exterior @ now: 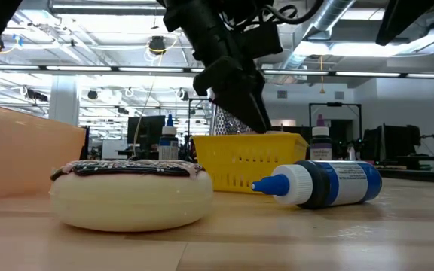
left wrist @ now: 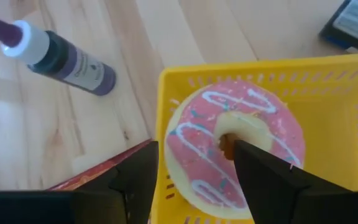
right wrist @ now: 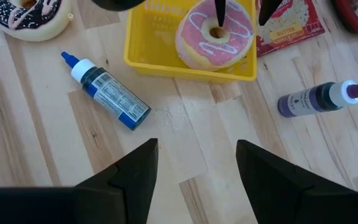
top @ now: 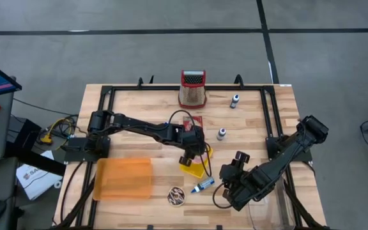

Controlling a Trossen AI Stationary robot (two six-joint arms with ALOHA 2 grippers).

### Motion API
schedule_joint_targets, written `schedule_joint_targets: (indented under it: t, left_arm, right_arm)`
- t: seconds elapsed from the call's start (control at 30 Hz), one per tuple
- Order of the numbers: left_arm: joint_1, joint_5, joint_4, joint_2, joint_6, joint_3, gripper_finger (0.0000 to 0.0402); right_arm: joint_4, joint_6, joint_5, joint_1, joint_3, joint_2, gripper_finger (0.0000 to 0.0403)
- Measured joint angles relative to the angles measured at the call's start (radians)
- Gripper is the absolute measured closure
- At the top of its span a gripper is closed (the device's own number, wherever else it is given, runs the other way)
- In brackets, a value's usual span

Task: Pick & Place Food Item
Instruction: Put the brown donut into the yellow basket

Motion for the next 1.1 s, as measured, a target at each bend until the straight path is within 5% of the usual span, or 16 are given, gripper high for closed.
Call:
schedule_joint_targets:
  t: [0.47,0.7,0.87,1.1]
  left_arm:
    - [-0.062,-0.036,-0.288,-0.25,-0.178,0.0,0.0196]
    - [-0.195,-0.021,-0.275,-0.374,-0.399,-0.175,0.0196]
    - [-0.339,-0.068,-0.126,-0.362,-0.454,-0.23,0.0196]
    - [-0.423,-0.108,-0.134,-0.287,-0.567,-0.223,0.0178]
  right_arm:
    - [-0.038,0.045,0.041,0.027,0.0,0.0,0.0193]
    - [-0.044,0.07,0.083,0.045,0.0,0.0,0.0193]
    - [-0.041,0.064,0.098,0.043,0.001,0.0,0.0193]
    - [-0.011,0.056,0.099,0.04,0.002,0.0,0.0193]
